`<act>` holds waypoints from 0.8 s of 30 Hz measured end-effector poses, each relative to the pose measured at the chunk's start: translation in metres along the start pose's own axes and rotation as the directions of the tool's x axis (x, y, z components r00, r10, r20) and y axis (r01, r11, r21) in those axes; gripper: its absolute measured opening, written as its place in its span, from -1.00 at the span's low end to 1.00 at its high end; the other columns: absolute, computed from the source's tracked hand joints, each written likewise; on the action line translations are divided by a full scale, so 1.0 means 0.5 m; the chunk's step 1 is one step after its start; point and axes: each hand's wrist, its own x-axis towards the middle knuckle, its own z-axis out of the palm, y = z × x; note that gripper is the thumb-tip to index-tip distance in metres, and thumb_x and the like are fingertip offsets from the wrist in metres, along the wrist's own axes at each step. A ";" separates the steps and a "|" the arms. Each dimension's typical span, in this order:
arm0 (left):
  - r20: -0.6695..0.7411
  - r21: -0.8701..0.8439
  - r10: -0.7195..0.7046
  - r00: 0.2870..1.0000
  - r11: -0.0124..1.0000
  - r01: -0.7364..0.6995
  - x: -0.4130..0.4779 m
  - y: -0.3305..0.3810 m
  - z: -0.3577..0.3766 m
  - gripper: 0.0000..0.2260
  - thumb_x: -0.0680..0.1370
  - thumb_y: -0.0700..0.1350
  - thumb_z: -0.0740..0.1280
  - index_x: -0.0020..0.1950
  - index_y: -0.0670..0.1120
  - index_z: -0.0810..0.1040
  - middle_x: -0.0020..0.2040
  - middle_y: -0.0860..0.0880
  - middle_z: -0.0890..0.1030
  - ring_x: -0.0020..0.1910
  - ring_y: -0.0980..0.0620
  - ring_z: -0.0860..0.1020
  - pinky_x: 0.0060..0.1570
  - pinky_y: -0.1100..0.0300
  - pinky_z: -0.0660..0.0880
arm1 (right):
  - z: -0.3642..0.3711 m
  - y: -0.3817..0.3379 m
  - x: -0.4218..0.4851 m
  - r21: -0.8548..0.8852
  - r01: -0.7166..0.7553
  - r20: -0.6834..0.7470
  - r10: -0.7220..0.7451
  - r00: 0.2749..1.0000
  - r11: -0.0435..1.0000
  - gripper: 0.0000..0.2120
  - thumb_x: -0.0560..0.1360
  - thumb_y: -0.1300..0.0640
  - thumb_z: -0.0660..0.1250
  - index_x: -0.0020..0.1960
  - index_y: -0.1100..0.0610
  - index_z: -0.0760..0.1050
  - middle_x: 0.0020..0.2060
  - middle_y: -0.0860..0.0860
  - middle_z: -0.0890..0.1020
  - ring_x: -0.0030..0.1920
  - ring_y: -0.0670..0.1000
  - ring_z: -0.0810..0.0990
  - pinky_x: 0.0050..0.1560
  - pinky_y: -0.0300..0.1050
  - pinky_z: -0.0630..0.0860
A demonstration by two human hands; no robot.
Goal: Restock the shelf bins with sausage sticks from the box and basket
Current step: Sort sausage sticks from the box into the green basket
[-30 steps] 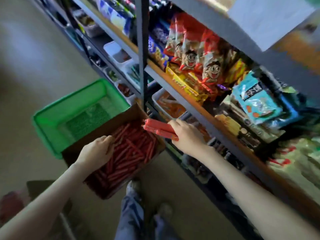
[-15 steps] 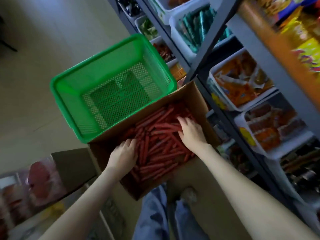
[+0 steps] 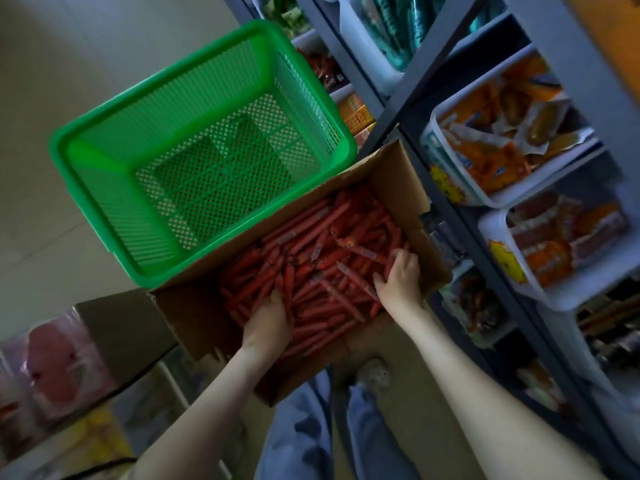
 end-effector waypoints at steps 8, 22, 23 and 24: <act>-0.268 -0.125 -0.076 0.961 0.991 0.044 0.009 0.000 0.033 -0.50 0.59 -0.12 0.16 0.49 -0.19 0.10 0.41 -0.20 0.31 0.39 -0.13 0.31 0.34 0.07 0.23 | 0.005 0.008 -0.016 -0.213 0.343 0.026 -0.346 0.938 0.915 -0.79 0.53 0.15 0.27 0.13 0.20 0.45 0.09 0.13 0.51 0.16 0.15 0.46 0.15 -0.01 0.42; 0.147 0.410 0.221 0.964 0.874 -0.263 0.010 0.008 0.064 -0.46 0.58 0.05 0.20 0.50 0.01 0.08 0.40 -0.14 0.30 0.39 -0.14 0.27 0.37 0.03 0.19 | 0.063 -0.010 -0.037 -0.186 0.334 0.309 -0.268 0.913 0.924 -0.73 0.56 0.14 0.22 0.23 0.16 0.35 0.17 0.10 0.48 0.22 0.13 0.42 0.20 -0.02 0.40; 0.157 0.442 0.221 0.963 0.856 -0.268 0.009 0.005 0.065 -0.45 0.58 0.06 0.20 0.50 0.01 0.06 0.42 -0.15 0.29 0.40 -0.14 0.26 0.38 0.03 0.18 | 0.059 -0.008 -0.041 -0.116 0.294 0.318 -0.245 0.916 0.949 -0.73 0.56 0.14 0.22 0.23 0.15 0.32 0.14 0.11 0.51 0.17 0.13 0.48 0.14 0.01 0.46; 0.159 0.478 0.226 0.961 0.834 -0.276 0.009 0.002 0.065 -0.44 0.58 0.07 0.20 0.50 -0.01 0.06 0.43 -0.15 0.28 0.41 -0.14 0.25 0.39 0.02 0.16 | 0.052 -0.008 -0.043 -0.054 0.254 0.326 -0.224 0.919 0.966 -0.71 0.56 0.14 0.22 0.25 0.14 0.29 0.12 0.11 0.53 0.13 0.14 0.53 0.10 0.05 0.50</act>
